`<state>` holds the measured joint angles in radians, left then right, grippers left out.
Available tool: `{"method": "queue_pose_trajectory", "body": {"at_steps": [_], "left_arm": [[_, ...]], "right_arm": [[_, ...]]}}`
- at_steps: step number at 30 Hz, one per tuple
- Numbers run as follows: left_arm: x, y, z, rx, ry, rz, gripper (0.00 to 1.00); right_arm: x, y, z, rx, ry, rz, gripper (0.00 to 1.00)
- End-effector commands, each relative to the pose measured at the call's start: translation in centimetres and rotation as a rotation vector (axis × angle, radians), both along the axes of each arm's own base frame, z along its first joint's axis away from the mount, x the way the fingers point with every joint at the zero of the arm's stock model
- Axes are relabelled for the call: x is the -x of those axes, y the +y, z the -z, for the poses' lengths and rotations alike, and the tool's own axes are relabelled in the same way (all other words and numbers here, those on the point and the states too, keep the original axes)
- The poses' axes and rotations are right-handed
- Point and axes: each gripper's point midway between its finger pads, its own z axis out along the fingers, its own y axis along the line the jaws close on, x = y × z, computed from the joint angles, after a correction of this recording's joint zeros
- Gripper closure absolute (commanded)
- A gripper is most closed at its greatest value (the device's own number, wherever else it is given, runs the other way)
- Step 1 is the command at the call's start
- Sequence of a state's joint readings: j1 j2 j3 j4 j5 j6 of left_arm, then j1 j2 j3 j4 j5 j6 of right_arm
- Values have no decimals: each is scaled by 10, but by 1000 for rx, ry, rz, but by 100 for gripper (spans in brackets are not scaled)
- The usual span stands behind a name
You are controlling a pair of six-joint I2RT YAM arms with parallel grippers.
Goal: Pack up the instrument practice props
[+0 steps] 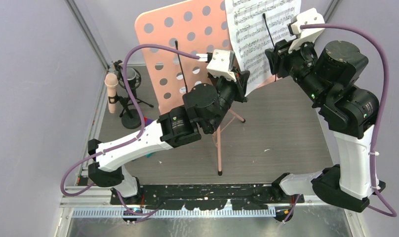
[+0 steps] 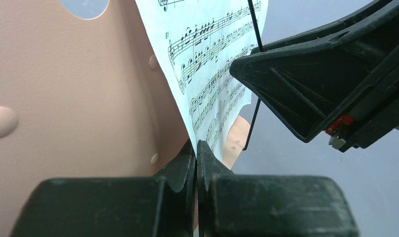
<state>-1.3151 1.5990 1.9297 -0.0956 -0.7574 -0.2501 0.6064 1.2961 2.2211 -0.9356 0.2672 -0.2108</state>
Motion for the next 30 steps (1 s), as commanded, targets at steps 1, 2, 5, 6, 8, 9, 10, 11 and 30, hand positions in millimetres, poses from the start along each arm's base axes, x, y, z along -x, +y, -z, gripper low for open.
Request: {"method": "queue_pose_trajectory", "body": {"at_steps": [1,2,5,6,8,9,10,11,30], "left_arm": [[6,20,-28,76,-15,7,100],[6,20,-28,75,-16,6,100],[6,20,-27,75,-16,6,100],[5,21,-28,76,-17,4,100],[6,21,-28,77,-18,6,100],[6,21,-28,78,-19,5,100],[6,22,-29,79,-19,5,100],[6,21,-28,78,-19,6,100],[6,29,-48,73,-67,-5,100]], "right_arm": [[2,2,-10,-39,-32,-18,65],[2,3,-10,-41,-34,-20,70],[2,3,-12,-49,-42,-23,83],[3,2,-13,-53,-46,-23,86],[3,2,-14,-57,-48,-22,92],[3,2,-14,-56,-50,-22,94],[4,2,-15,-58,-53,-23,97],[5,2,-16,-62,-56,-24,99],[24,-4,-19,-147,-166,-61,100]]}}
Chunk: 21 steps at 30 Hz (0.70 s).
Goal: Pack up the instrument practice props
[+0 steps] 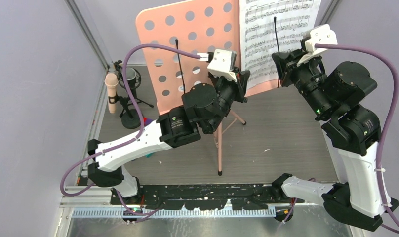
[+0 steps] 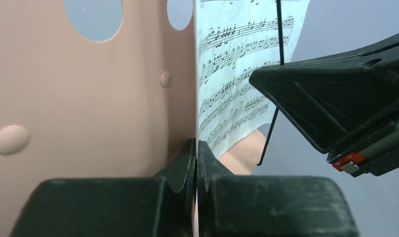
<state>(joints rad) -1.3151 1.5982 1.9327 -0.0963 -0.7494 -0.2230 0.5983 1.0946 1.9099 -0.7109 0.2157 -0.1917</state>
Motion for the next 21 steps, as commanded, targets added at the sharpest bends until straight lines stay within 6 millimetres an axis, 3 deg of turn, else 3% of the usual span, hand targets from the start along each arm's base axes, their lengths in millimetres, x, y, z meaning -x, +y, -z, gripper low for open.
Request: {"method": "queue_pose_trajectory", "body": {"at_steps": [1,12,18,21], "left_arm": [[7,30,-50,97,-55,-3,100],[23,56,-75,133,-78,54,100],[37,78,-101,146,-141,98,100],[46,88,-113,131,-189,135,100]], "right_arm": [[4,1,-22,-65,-74,-15,99],[1,2,-18,-60,-66,-9,100],[-2,4,-15,-54,-57,-11,98],[-3,5,-14,-53,-54,-12,93]]}}
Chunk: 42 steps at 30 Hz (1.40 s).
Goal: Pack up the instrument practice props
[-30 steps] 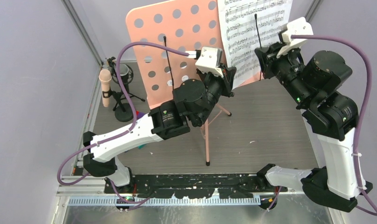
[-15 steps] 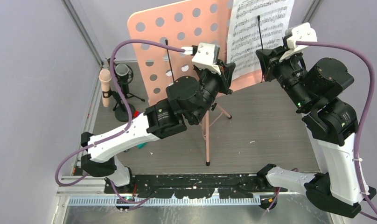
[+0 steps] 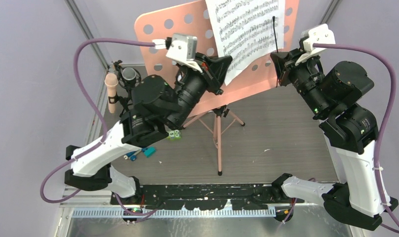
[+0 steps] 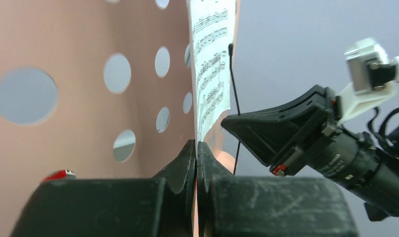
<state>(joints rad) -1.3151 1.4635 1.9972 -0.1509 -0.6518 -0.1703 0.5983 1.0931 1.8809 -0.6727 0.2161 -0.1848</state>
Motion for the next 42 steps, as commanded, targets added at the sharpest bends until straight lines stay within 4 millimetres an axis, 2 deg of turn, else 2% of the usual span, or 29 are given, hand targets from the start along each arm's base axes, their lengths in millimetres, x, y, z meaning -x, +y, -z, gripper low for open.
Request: {"method": "queue_pose_trajectory", "body": {"at_steps": [1,5,10,15,22,27,31,37,42], "left_arm": [[23,34,-47,43,-115,69,100],[40,52,-69,56,-191,130,100],[54,84,-90,88,-234,153,100],[65,114,-102,110,-262,163,100],[78,161,-115,138,-290,159,100],[82,200,-116,170,-290,121,100],[81,242,-115,227,-303,43,100],[76,301,-102,291,-297,-99,100],[62,319,-83,264,-268,-231,100]], "right_arm": [[2,2,-15,-40,-48,-15,90],[1,4,-14,-43,-49,-22,82],[1,6,-10,-37,-39,-30,70],[4,5,-10,-41,-43,-35,53],[8,4,-10,-44,-46,-41,41],[11,3,-9,-49,-47,-48,34],[16,1,-10,-62,-56,-56,30],[23,0,-9,-72,-53,-72,28],[32,-3,-7,-86,-49,-86,28]]}}
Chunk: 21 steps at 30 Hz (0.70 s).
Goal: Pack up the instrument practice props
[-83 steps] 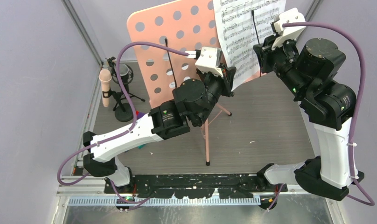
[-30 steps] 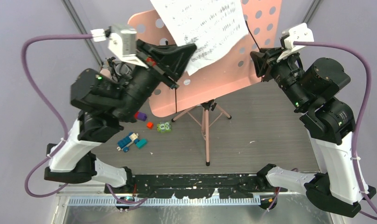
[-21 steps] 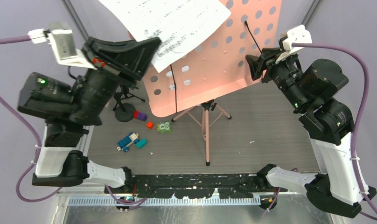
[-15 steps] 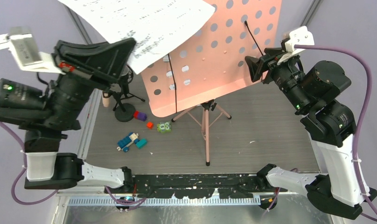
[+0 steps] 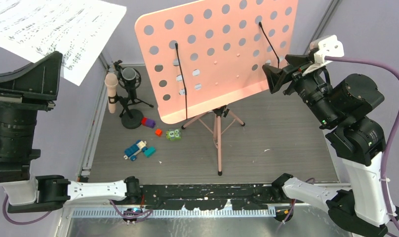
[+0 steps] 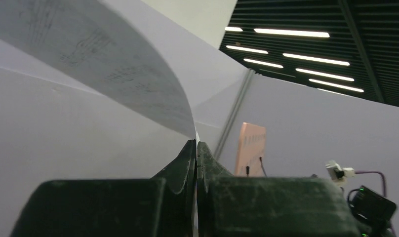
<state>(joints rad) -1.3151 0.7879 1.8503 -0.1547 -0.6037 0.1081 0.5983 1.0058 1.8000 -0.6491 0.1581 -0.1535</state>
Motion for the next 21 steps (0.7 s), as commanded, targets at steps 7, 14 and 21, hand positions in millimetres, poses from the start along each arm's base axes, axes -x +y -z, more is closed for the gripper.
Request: {"method": "queue_pose_trajectory", "body": {"at_steps": [7,14,21], "left_arm": [[-55,-32,41,-279,149,-376,100],[-79,-81,62,-542,184,-514,100],[-89,-89,66,-578,175,-556,100]], "right_arm": [[23,-8,-3,-66,-28,-34,27],[32,-12,5,-84,-16,-43,27],[36,-12,12,-88,-3,-53,27]]}}
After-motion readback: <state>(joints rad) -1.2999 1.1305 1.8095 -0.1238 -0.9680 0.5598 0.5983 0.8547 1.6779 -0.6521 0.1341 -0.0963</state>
